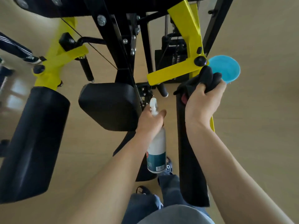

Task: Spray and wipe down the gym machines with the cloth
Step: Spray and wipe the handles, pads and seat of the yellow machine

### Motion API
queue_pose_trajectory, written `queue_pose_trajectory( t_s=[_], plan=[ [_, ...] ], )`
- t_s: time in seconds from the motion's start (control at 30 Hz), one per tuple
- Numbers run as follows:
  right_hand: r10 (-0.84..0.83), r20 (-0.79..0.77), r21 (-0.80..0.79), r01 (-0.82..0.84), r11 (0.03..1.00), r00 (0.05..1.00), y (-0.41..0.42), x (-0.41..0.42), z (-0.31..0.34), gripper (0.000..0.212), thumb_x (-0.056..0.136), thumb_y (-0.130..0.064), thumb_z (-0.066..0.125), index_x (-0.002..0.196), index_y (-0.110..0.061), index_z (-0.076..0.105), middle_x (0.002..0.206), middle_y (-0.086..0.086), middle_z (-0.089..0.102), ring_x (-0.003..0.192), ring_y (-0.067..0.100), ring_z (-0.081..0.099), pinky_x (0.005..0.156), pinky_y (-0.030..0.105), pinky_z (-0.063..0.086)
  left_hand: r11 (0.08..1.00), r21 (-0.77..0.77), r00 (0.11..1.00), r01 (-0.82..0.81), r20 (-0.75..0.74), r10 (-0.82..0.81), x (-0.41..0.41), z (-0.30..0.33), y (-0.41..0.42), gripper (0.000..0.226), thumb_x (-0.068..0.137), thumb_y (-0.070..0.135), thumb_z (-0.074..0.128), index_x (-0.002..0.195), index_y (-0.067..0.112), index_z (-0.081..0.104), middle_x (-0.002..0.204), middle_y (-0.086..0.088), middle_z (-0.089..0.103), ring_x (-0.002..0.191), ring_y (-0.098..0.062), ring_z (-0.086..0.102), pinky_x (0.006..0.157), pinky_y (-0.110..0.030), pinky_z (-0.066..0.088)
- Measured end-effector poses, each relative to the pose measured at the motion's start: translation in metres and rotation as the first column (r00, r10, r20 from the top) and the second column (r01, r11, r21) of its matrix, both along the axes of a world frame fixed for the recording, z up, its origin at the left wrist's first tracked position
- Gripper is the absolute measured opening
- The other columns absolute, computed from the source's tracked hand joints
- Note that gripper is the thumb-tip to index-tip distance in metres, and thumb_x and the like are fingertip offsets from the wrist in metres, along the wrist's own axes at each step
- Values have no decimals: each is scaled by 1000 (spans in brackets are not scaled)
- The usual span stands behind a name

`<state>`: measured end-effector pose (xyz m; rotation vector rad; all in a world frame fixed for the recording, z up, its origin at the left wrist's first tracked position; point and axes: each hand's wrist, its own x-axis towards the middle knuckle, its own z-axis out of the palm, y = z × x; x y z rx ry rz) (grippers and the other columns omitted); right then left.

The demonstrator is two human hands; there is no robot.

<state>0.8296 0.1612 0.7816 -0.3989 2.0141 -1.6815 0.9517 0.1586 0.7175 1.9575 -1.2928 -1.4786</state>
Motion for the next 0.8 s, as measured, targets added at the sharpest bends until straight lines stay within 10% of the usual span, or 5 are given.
queue_pose_trajectory(
  t_s=[0.27,0.53,0.8],
  plan=[
    [81,-73,38,-78,996,994,-9,-10,-12,34,100,-8,46,134,-11,48,124,2,62,111,17,60,85,10,47,997,-77,996,12,87,-6,-24,-18,-24,21,95,44,66,103,25,60,91,-6,71,89,-27,72,89,-48,60],
    [89,-104,54,-84,995,991,-5,-9,-8,39,101,-9,47,140,-14,46,128,-1,60,115,15,58,101,38,52,997,-68,993,20,122,-11,-27,-19,-30,33,91,48,65,104,18,63,90,-8,73,88,-28,72,85,-43,59],
    [129,-100,22,-128,992,986,1,7,-7,32,100,-12,51,132,-11,50,114,-1,61,96,5,56,78,12,45,997,-74,996,6,92,1,-12,1,-19,27,95,42,69,112,22,61,95,-2,69,91,-24,70,91,-50,59]
  ],
)
